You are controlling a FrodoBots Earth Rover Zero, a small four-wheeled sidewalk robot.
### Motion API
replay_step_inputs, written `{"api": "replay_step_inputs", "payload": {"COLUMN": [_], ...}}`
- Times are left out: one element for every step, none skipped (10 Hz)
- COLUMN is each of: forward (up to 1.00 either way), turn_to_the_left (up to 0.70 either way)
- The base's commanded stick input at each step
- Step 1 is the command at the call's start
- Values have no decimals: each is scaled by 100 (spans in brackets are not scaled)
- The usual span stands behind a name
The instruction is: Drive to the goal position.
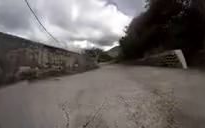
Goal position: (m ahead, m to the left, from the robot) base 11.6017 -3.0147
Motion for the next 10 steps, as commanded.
{"api": "replay_step_inputs", "payload": {"forward": [30, 30, 30, 30, 30, 30, 30, 30, 30, 30], "turn_to_the_left": [0, 0, 0, 0, 0, 0, 0, 0, 0, 0]}}
